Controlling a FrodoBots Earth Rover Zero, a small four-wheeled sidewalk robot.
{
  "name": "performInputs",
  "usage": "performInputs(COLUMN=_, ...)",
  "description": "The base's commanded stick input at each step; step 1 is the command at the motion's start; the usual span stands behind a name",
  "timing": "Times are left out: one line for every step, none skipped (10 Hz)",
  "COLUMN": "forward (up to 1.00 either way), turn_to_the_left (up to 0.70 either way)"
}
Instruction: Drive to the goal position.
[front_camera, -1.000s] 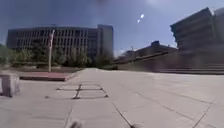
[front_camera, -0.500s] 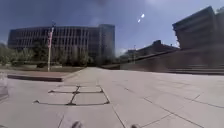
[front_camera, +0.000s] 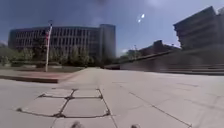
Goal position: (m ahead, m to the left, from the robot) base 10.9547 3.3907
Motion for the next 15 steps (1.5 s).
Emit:
performInputs(forward=0.85, turn_to_the_left=0.00)
performInputs(forward=0.85, turn_to_the_left=0.00)
performInputs(forward=0.85, turn_to_the_left=0.00)
performInputs(forward=0.85, turn_to_the_left=0.00)
performInputs(forward=0.85, turn_to_the_left=0.00)
performInputs(forward=0.85, turn_to_the_left=0.00)
performInputs(forward=0.85, turn_to_the_left=0.00)
performInputs(forward=0.85, turn_to_the_left=0.00)
performInputs(forward=0.85, turn_to_the_left=0.00)
performInputs(forward=0.85, turn_to_the_left=0.00)
performInputs(forward=0.85, turn_to_the_left=0.00)
performInputs(forward=0.85, turn_to_the_left=0.00)
performInputs(forward=0.85, turn_to_the_left=0.00)
performInputs(forward=0.85, turn_to_the_left=0.00)
performInputs(forward=0.85, turn_to_the_left=0.00)
